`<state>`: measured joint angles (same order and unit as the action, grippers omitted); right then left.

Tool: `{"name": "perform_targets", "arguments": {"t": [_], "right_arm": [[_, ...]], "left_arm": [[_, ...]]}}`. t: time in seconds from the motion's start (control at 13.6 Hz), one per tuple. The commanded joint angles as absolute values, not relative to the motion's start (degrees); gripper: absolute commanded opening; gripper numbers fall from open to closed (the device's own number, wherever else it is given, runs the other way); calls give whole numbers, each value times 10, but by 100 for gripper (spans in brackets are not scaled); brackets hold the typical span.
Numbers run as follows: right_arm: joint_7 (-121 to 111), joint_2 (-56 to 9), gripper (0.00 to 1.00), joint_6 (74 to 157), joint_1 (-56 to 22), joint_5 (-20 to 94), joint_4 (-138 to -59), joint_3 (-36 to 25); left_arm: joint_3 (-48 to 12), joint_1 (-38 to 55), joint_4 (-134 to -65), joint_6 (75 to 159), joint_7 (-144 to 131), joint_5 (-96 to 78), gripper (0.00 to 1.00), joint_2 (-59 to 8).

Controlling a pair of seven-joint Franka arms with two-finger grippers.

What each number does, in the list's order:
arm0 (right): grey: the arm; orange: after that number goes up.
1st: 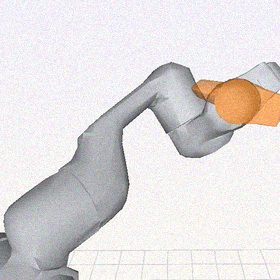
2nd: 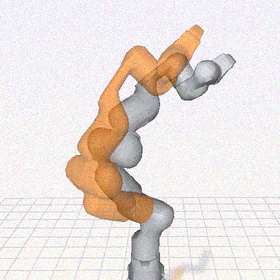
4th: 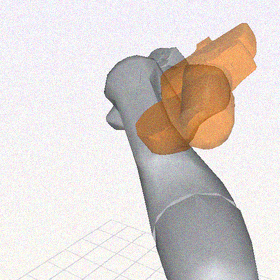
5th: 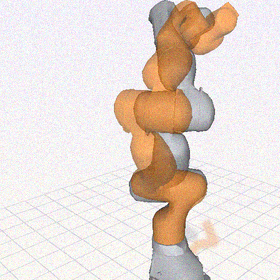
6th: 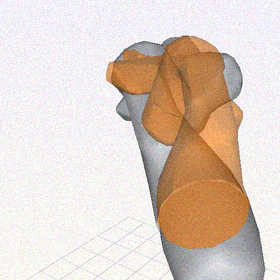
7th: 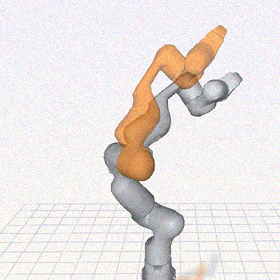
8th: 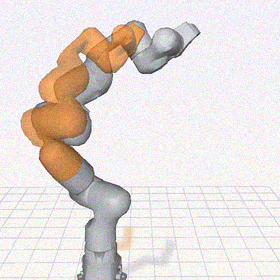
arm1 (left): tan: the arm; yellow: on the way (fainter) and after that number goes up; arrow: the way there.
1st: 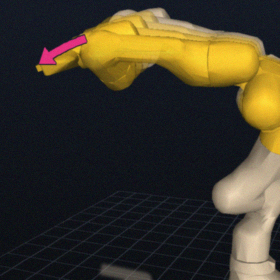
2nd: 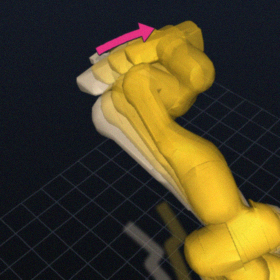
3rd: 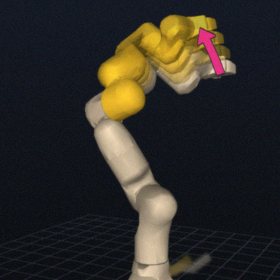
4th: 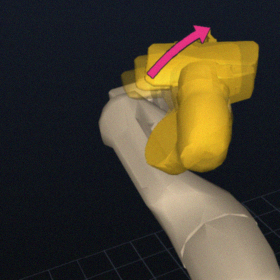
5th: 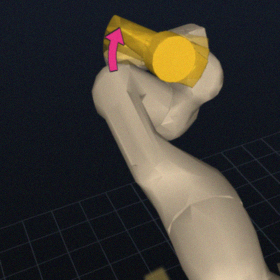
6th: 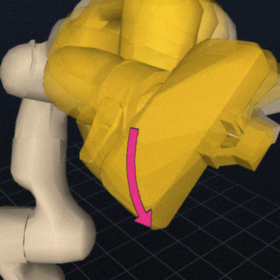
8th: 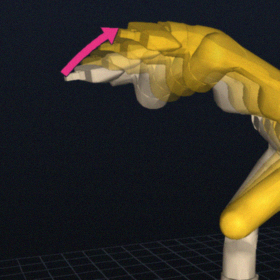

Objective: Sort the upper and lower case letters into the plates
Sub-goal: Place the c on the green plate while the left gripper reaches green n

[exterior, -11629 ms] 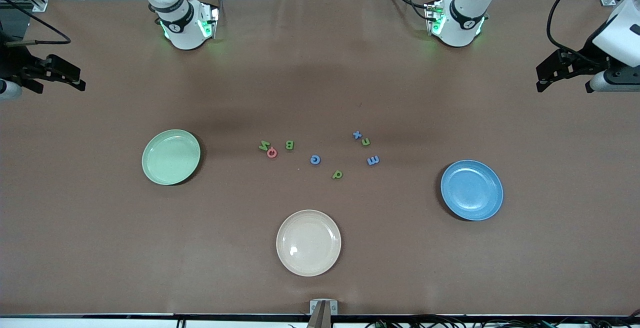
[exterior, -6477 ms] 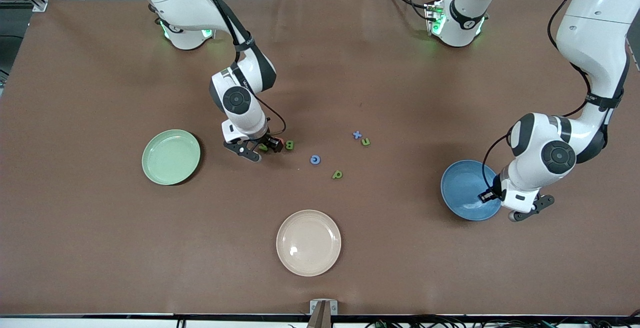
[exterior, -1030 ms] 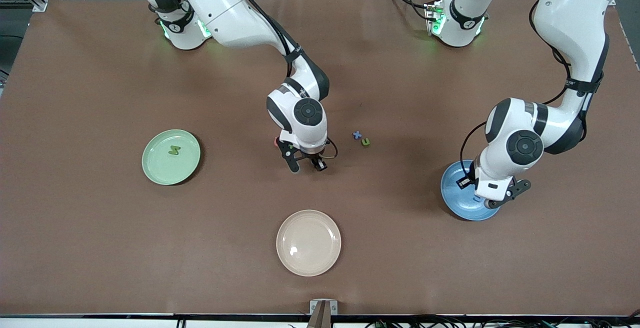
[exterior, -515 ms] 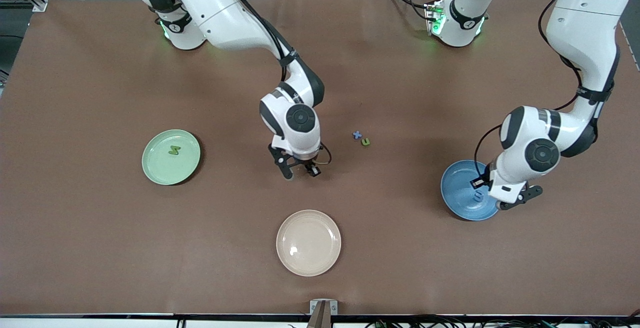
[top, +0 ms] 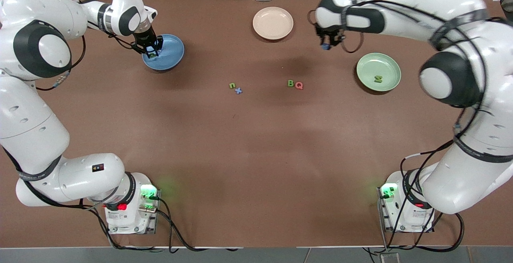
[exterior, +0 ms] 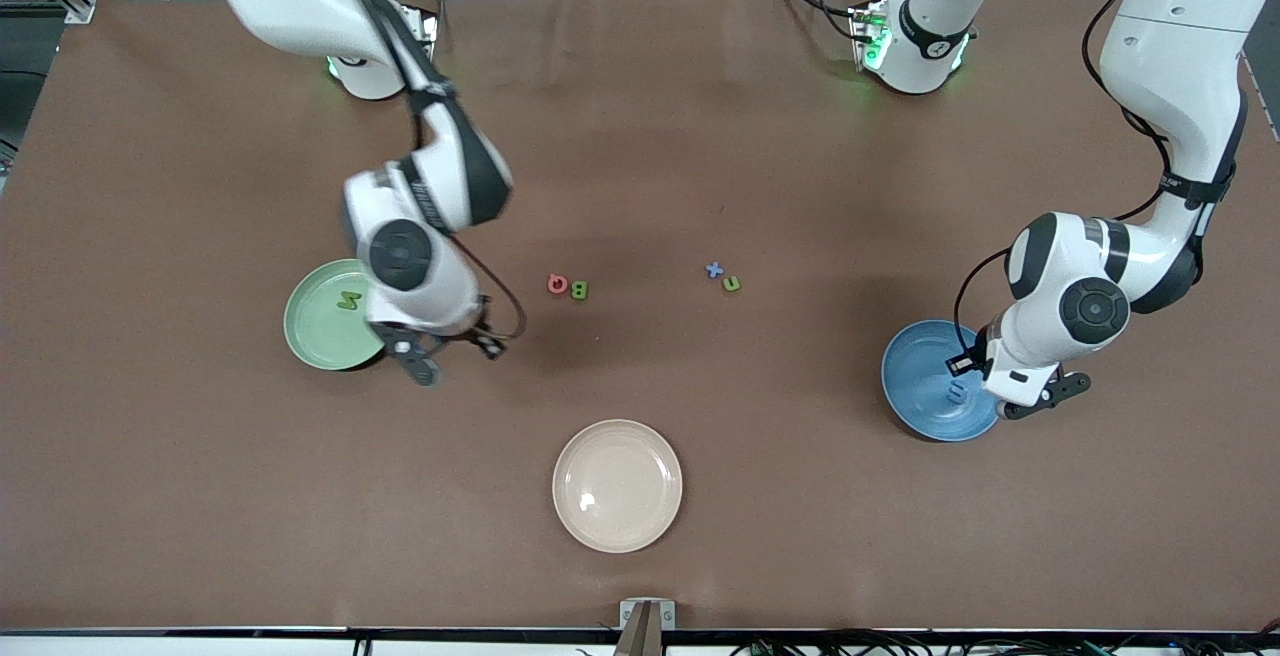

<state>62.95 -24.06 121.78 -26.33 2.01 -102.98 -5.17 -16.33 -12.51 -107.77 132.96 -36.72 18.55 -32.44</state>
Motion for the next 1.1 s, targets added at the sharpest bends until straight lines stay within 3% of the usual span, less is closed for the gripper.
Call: {"name": "perform_targets", "arguments": {"t": [0.0,0.07,0.22,0.59,1.03], "right_arm": [[504,-130,0,1238,-191,20,-1170,-38],[475,-122,0,1244,-172,20,-1185,-38],[427,-122,0,1268,-137,20,-1202,-38],[388,-150,1,1388,-105,20,-1259,-38],[385,-209,3,1463,-100,23,-1273,-36]], "left_arm": [[-163,-126,-1086,1335,-377,194,80,-318],[-163,-126,-1086,1331,-378,194,100,-316],[-178,-122,-1085,1312,-390,194,100,-306],[-295,-127,-1080,1225,-451,187,100,-265],[-412,-111,-1118,1257,-641,187,96,-272]]}}
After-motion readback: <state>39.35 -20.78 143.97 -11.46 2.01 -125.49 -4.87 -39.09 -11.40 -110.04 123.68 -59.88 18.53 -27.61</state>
